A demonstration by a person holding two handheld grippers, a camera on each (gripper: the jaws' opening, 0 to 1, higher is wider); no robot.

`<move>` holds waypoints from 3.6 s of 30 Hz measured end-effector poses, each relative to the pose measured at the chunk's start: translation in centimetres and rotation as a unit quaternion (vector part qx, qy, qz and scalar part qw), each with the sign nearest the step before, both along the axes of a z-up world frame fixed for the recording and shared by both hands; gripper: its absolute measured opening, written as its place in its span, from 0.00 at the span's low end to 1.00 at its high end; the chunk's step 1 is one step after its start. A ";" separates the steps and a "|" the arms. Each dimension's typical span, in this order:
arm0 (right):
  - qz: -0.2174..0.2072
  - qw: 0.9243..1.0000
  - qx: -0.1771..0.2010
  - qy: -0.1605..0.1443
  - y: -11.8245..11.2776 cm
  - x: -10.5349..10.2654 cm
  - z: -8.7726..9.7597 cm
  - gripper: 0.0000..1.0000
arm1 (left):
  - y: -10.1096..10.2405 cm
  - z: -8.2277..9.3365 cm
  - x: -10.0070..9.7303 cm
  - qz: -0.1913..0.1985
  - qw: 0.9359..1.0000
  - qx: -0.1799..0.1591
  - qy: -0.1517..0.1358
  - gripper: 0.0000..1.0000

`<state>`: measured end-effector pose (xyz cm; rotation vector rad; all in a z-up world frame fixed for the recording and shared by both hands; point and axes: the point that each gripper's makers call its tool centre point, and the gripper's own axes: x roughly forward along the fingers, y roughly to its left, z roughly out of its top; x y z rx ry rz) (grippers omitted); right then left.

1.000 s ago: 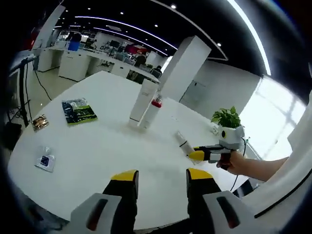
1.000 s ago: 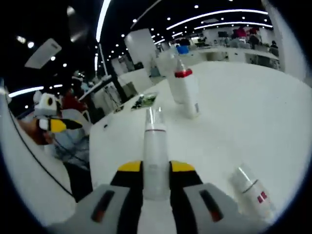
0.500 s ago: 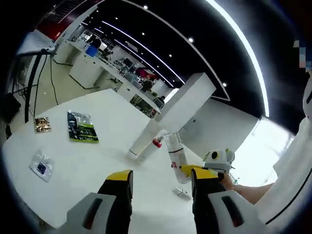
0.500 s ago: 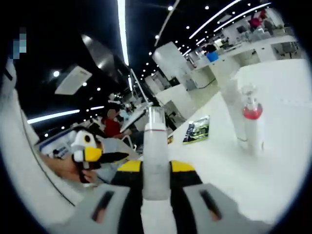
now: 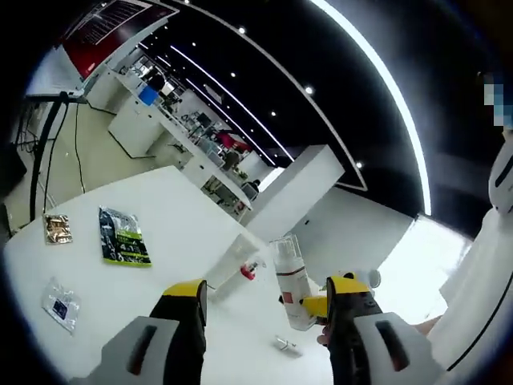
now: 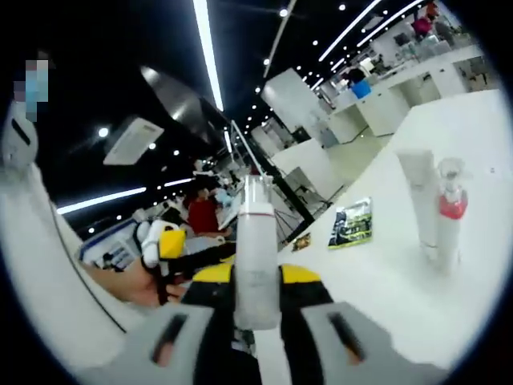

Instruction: Arrange the skincare products in the storage area until every visible bottle or jar stands upright without overlapping.

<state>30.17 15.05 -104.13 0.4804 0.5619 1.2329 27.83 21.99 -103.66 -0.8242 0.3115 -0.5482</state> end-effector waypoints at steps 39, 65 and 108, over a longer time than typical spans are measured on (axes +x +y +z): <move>0.003 0.993 0.086 0.086 4.1 -5.3 2.6 0.18 | -4.3 3.4 -1.7 -0.239 0.945 -0.216 -0.056 0.22; -0.063 0.967 -0.231 -0.089 7.6 0.1 -2.9 0.19 | -0.3 -0.5 3.8 -0.125 0.991 -0.033 0.031 0.19; 0.067 0.997 -0.010 0.036 7.8 -4.7 0.7 0.32 | 0.0 1.5 -0.1 -0.263 0.961 -0.033 -0.075 0.21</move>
